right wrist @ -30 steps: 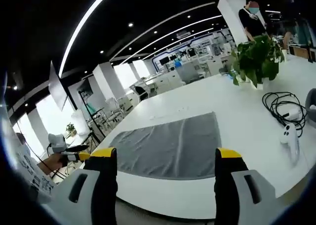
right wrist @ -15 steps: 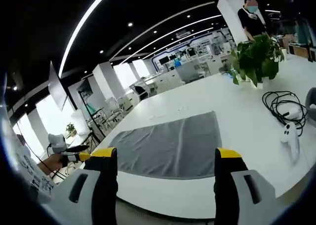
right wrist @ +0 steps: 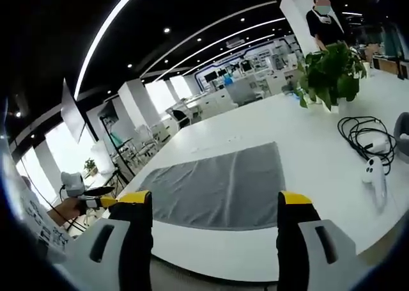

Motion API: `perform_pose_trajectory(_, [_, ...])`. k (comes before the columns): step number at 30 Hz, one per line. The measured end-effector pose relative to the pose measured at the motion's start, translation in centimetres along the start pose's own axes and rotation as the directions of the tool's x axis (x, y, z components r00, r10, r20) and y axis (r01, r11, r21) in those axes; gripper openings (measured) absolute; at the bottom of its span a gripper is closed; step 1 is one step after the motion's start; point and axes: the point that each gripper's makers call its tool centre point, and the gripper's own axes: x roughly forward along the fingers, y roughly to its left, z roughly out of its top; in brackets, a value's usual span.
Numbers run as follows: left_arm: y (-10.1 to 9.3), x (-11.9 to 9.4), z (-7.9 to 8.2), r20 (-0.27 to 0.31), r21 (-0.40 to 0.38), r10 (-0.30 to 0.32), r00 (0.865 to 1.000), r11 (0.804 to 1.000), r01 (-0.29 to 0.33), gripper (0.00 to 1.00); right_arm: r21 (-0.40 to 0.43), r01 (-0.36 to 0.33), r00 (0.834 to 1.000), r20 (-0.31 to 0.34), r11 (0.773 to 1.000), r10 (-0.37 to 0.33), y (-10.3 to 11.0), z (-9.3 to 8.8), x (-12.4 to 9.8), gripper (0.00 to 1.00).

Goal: Fold the towel on the table until its edges align and the towel forms a compact rectangular stack.

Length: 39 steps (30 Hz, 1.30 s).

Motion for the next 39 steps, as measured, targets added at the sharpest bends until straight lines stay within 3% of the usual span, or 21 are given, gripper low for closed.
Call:
perform_pose_trajectory(21, [-1.8, 1.4, 1.1, -0.003, 0.049, -0.062, 0.998, 0.997, 0.062, 0.99, -0.019, -0.002, 1.000, -0.007, 1.000, 0.002, -0.8, 0.6, 0.5, 0.80])
perform_pose_trajectory(39, [-8.8, 4.5, 3.9, 0.017, 0.113, -0.227, 0.974, 0.968, 0.223, 0.99, -0.099, -0.014, 1.000, 0.015, 0.995, 0.016, -2.2, 4.2, 1.3, 0.78])
